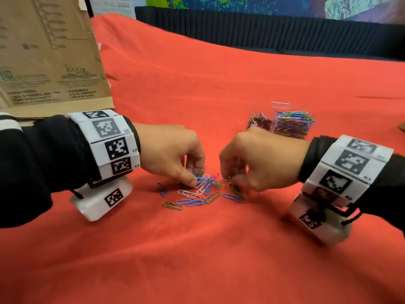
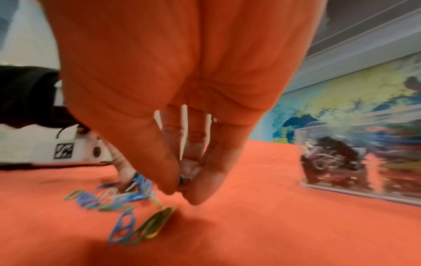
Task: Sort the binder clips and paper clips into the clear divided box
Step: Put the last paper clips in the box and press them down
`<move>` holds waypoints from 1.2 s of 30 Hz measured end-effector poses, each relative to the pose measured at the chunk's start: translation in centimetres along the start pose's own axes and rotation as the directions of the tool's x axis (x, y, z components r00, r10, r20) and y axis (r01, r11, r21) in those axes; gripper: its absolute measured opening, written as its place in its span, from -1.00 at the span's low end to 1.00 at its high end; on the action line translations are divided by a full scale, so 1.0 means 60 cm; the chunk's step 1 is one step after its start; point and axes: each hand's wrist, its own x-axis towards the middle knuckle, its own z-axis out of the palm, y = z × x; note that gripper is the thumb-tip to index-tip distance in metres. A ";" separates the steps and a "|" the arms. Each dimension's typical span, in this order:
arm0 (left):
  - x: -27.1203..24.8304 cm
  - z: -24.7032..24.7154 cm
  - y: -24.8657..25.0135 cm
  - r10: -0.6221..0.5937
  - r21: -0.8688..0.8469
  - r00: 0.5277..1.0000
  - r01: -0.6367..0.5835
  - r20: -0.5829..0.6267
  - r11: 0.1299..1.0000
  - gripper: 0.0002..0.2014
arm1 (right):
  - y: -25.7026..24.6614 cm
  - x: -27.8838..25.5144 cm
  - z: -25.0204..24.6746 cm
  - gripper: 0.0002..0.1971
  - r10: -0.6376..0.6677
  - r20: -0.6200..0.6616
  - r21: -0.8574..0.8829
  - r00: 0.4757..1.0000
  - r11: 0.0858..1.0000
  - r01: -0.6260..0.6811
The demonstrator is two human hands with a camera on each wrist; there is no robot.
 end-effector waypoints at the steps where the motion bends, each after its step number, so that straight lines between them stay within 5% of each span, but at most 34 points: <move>1: 0.003 -0.003 0.002 0.010 -0.009 1.000 -0.010 -0.006 1.000 -0.85 | 0.013 -0.008 -0.007 -0.85 0.027 -0.015 0.037 1.000 0.999 -0.027; 5: 0.013 -0.012 0.003 0.044 -0.043 0.999 -0.045 -0.023 0.998 -0.87 | 0.091 -0.041 -0.049 -0.87 0.188 -0.123 0.117 0.975 0.978 -0.173; 13: 0.056 -0.056 0.023 0.094 -0.170 0.995 -0.099 -0.039 0.981 -0.91 | 0.257 -0.066 -0.111 -0.90 0.463 -0.434 0.050 0.773 0.869 -0.492; 18: 0.148 -0.117 0.048 0.132 -0.196 0.955 -0.188 -0.266 0.963 -0.89 | 0.281 -0.043 -0.090 -0.90 0.473 -0.420 0.045 0.774 0.863 -0.503; 23: 0.259 -0.154 0.070 0.058 -0.024 0.882 -0.079 -0.468 0.997 -0.83 | 0.290 -0.044 -0.071 -0.84 0.456 -0.408 0.022 0.791 0.871 -0.491; 36: 0.345 -0.136 0.106 0.030 0.023 0.863 -0.022 -0.505 1.000 -0.78 | 0.293 -0.078 -0.057 -0.74 0.444 -0.451 0.090 0.774 0.886 -0.456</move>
